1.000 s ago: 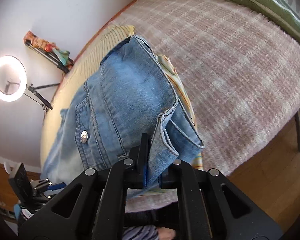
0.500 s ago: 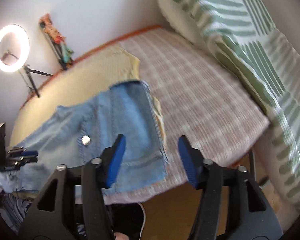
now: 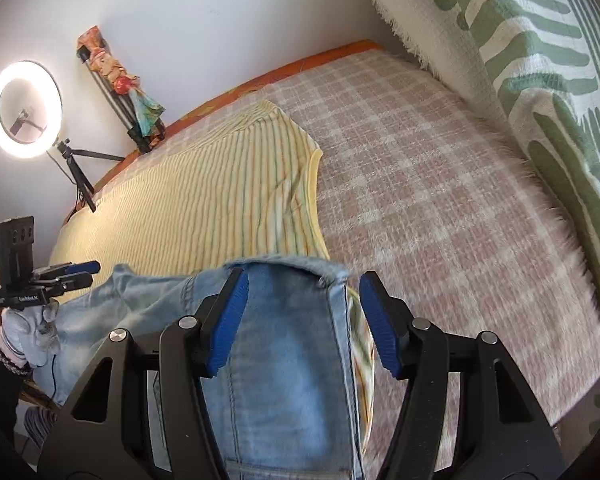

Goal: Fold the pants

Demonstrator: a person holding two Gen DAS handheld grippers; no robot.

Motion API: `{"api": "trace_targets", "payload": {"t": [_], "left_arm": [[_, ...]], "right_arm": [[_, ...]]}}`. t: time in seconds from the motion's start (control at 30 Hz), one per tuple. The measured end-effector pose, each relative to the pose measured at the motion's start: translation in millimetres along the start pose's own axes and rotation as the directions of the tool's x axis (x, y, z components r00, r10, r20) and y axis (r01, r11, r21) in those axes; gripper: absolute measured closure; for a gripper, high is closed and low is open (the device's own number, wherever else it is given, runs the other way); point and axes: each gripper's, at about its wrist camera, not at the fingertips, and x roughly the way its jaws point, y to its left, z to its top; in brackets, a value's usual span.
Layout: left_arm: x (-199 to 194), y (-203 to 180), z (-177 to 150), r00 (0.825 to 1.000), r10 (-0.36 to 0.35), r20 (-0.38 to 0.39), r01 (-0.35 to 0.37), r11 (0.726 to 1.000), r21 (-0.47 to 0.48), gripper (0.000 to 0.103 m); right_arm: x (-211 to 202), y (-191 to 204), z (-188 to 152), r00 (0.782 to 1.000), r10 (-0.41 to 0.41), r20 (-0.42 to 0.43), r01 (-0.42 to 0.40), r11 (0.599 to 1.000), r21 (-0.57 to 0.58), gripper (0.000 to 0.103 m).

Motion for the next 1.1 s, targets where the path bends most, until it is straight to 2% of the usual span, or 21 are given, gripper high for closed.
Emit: {"api": "trace_targets", "payload": {"t": [0.1,0.27,0.37,0.43,0.47,0.5,0.53,0.67,0.73,0.8,0.87,0.9,0.93,1.0,1.07,1.1], "left_arm": [[8.1,-0.9,-1.6,1.000,-0.024,-0.016,0.024,1.000,0.003,0.049],[16.6,-0.3,-4.0,0.999,-0.031,-0.033,0.031,1.000,-0.003,0.049],[16.6,1.9,-5.1,1.000,-0.026,-0.017,0.026,1.000,-0.012,0.061],[18.0,1.2,-4.1,1.000,-0.022,-0.007,0.022,1.000,-0.016,0.091],[18.8,-0.8,-3.7,1.000,-0.013,0.003,0.013,1.000,-0.009,0.095],[19.6,-4.3,-3.4,1.000,0.000,0.014,0.000,1.000,0.007,0.098],[19.0,-8.8,-4.7,1.000,0.018,0.026,-0.018,0.999,0.032,0.099],[9.3,-22.1,-8.7,0.992,0.086,0.097,-0.096,0.991,0.098,0.102],[3.5,-23.0,-6.9,0.986,0.107,0.129,-0.120,0.988,0.098,0.102],[-0.6,-19.3,-4.4,0.988,0.067,0.142,-0.080,0.993,0.089,0.102],[1.8,-14.6,0.4,0.993,0.046,0.108,-0.055,0.996,0.075,0.101],[3.1,-11.8,2.4,0.995,0.038,0.096,-0.044,0.997,0.056,0.094],[3.6,-7.5,4.0,0.995,0.036,0.092,-0.039,0.999,0.026,0.078],[6.8,-2.1,6.1,0.996,-0.008,0.084,0.010,1.000,-0.018,0.063],[17.0,1.3,6.9,0.998,-0.040,0.042,0.042,0.998,-0.041,0.057],[20.6,0.7,5.0,0.999,-0.019,0.028,0.020,0.999,-0.036,0.057]], "right_arm": [[13.7,-10.6,3.9,0.998,0.065,-0.022,-0.064,0.997,0.046,0.042],[26.8,-14.3,3.8,0.992,0.120,-0.043,-0.117,0.991,0.067,0.042],[28.5,-8.5,1.7,0.994,0.099,-0.036,-0.098,0.994,0.038,0.042],[27.5,-5.6,-0.2,0.995,0.095,-0.033,-0.094,0.995,0.027,0.042],[26.4,-4.2,-1.4,0.996,0.084,-0.028,-0.083,0.996,0.020,0.049],[25.6,-3.5,-2.5,0.997,0.076,-0.027,-0.076,0.997,0.015,0.067],[25.6,-2.1,-4.2,0.997,0.064,-0.033,-0.064,0.998,0.012,0.078],[13.0,5.5,-9.4,0.999,0.051,-0.003,-0.051,0.998,-0.025,0.090],[4.2,11.9,-10.9,0.999,0.027,0.023,-0.025,0.998,-0.055,0.092],[-5.0,17.0,-10.9,0.999,0.018,0.048,-0.014,0.997,-0.074,0.092],[-8.6,19.2,-10.9,0.999,0.023,0.046,-0.019,0.995,-0.095,0.092],[-8.5,19.0,-10.5,0.999,0.013,0.045,-0.009,0.995,-0.096,0.092],[-8.5,17.6,-10.5,0.999,0.012,0.042,-0.008,0.995,-0.095,0.092],[-7.3,15.1,-10.0,0.999,0.021,0.036,-0.018,0.996,-0.085,0.092],[-4.7,13.0,-9.3,0.999,0.026,0.029,-0.024,0.996,-0.082,0.092],[-2.5,11.9,-8.5,0.999,0.025,0.021,-0.023,0.996,-0.082,0.089]]}}
